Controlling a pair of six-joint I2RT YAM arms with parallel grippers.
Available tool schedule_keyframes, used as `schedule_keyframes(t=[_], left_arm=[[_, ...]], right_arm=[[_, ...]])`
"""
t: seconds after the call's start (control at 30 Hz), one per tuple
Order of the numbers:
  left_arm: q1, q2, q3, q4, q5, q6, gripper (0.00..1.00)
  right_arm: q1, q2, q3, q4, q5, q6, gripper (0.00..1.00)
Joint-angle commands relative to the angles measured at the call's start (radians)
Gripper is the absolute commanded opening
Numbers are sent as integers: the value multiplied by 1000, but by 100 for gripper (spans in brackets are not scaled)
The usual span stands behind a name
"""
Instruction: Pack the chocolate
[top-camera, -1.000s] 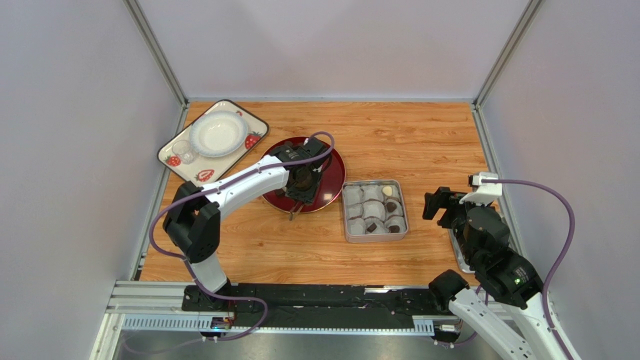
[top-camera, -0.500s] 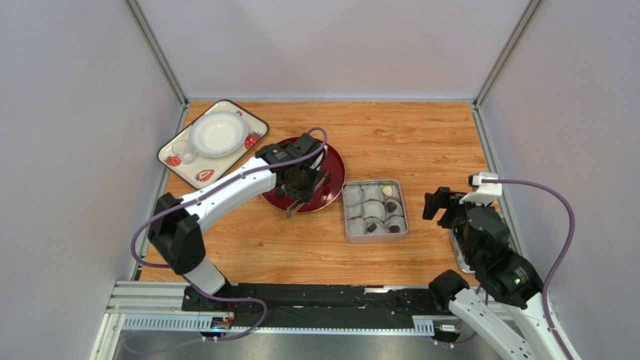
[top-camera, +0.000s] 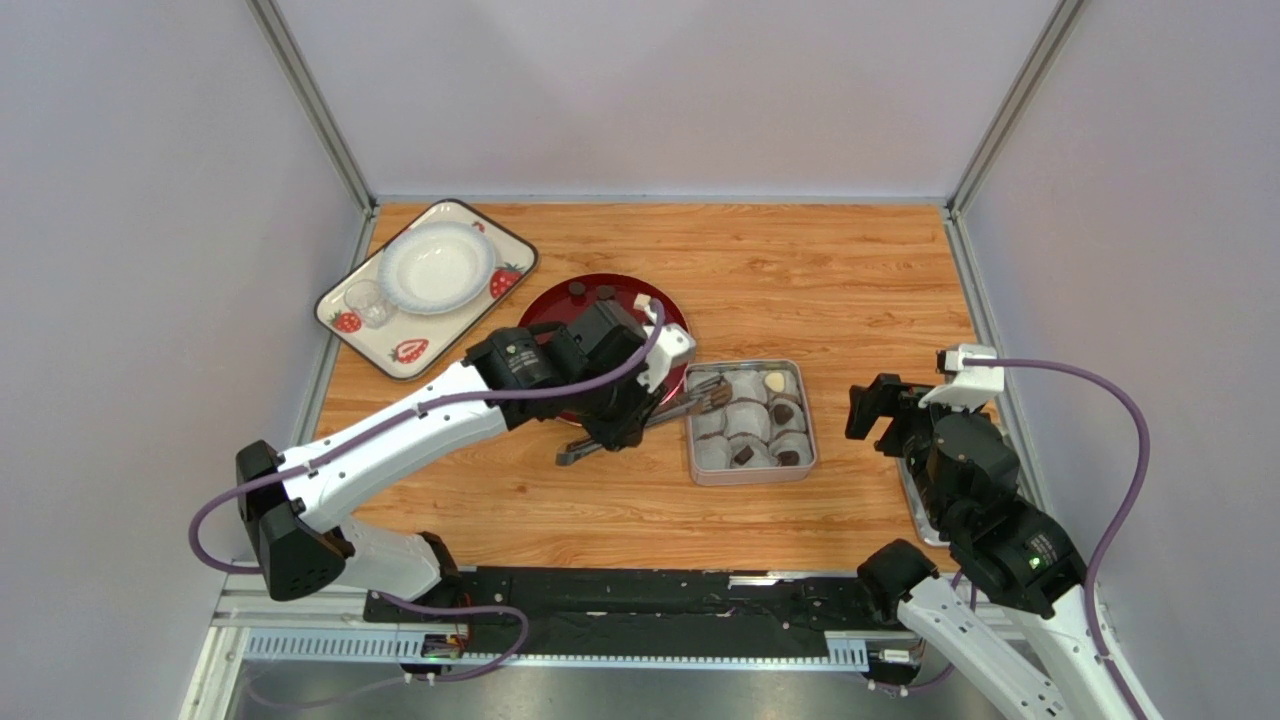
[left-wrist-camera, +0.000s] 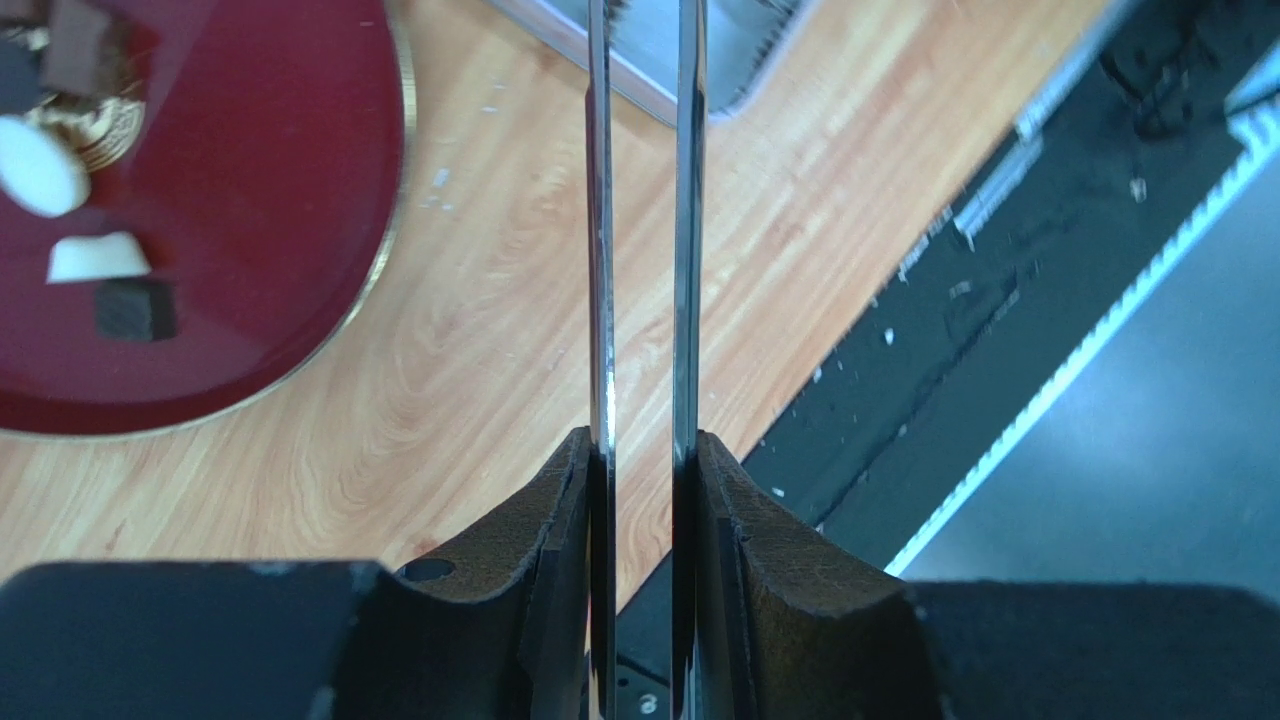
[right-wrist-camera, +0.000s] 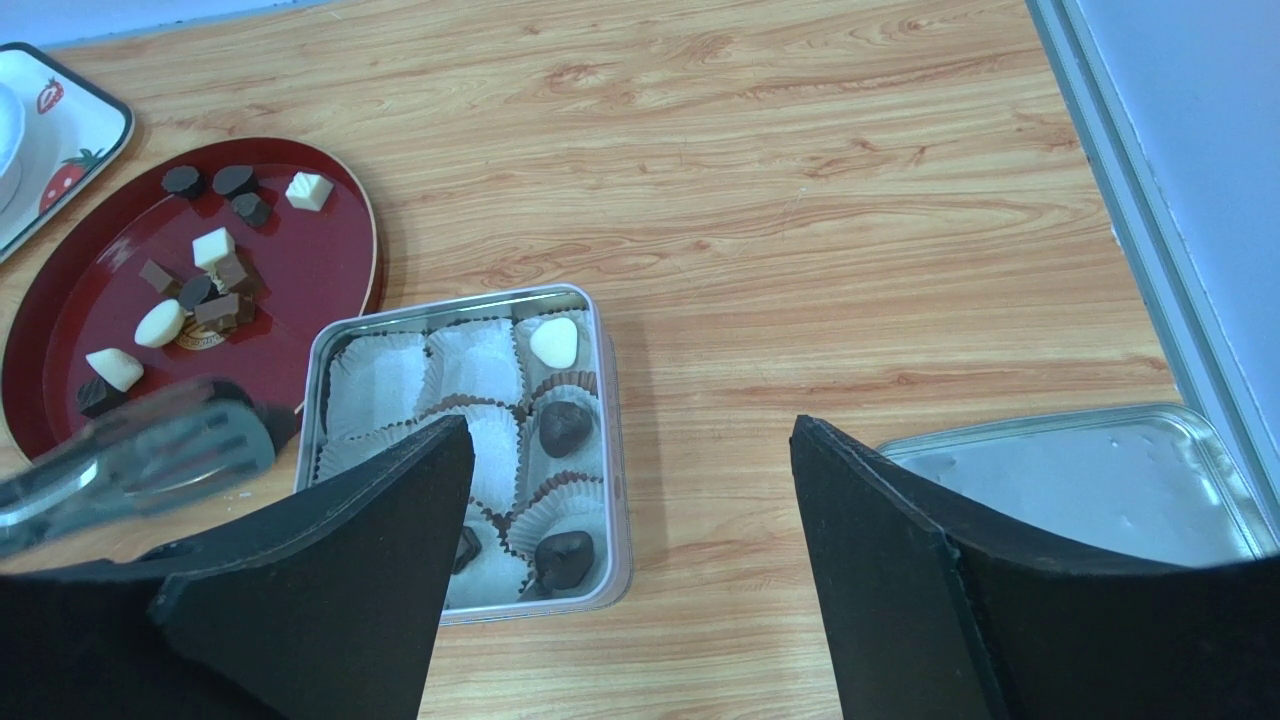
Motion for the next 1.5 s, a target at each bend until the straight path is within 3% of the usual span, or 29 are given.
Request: schedule_keyframes(t=[0.0,0.2,0.57,1.47], left_arm=[[-47,-46,-26,-32,52,110,31],[-64,-78,-74,-51,68,161,32],[-66,26,-43,-54,45,214,36],[-72,94,3,-28,62,216,45]], right_arm=[[-2,8,0,38,14,-17,82],[-2,14,1,41,15,-15,81],[-3,19,0,37,21,-17,81],[-2,22,0,38,9,-17,81]])
